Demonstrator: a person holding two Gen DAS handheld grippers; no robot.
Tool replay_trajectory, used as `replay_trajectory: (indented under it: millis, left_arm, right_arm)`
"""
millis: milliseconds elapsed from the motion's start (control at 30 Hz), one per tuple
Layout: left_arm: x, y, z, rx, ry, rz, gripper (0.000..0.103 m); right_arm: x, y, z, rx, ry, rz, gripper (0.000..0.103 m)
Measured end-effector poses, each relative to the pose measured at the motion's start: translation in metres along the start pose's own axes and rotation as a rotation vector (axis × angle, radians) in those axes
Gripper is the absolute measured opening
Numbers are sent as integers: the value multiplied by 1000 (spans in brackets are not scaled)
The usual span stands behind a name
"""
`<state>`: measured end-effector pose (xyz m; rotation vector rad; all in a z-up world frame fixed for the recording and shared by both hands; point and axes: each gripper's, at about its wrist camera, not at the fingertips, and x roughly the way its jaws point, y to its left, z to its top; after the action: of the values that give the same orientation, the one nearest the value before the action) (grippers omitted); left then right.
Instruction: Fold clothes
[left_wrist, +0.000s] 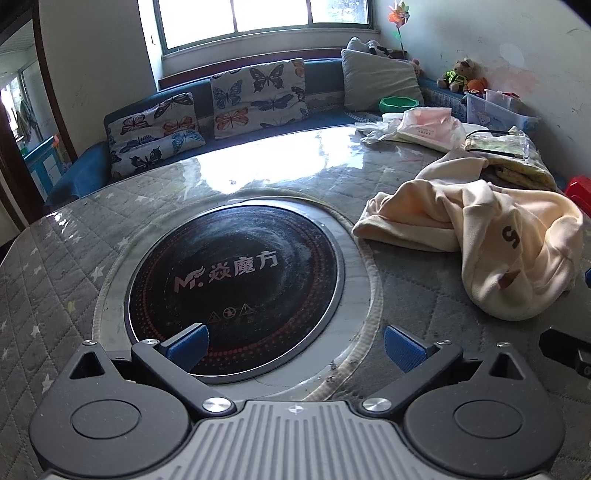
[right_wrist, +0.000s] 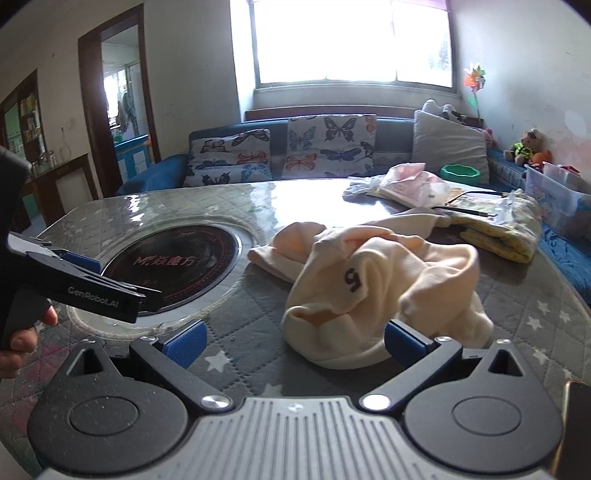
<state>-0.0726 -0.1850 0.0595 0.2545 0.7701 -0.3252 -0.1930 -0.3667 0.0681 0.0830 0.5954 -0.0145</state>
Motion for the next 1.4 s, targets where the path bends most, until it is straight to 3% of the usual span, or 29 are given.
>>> replay_trajectory:
  millis: [567, 867, 1133, 1300, 1400]
  left_arm:
    - [-1, -43, 26, 71, -26, -97, 103]
    - [9, -72, 63, 111, -74, -178, 101]
    - [29, -99, 96, 147, -71, -232, 79]
    - [43, -116, 109, 181, -59, -276, 67]
    - [55, -124, 114, 200, -33, -298, 66]
  right_arm:
    - [-12, -29, 9, 38, -25, -80, 102]
    - [2, -64, 26, 75, -26, -112, 94]
    - [18, -97, 37, 139, -13, -129, 83]
    - [29, -115, 42, 180, 9, -119, 68]
    - [38, -122, 42, 193, 30, -107, 57]
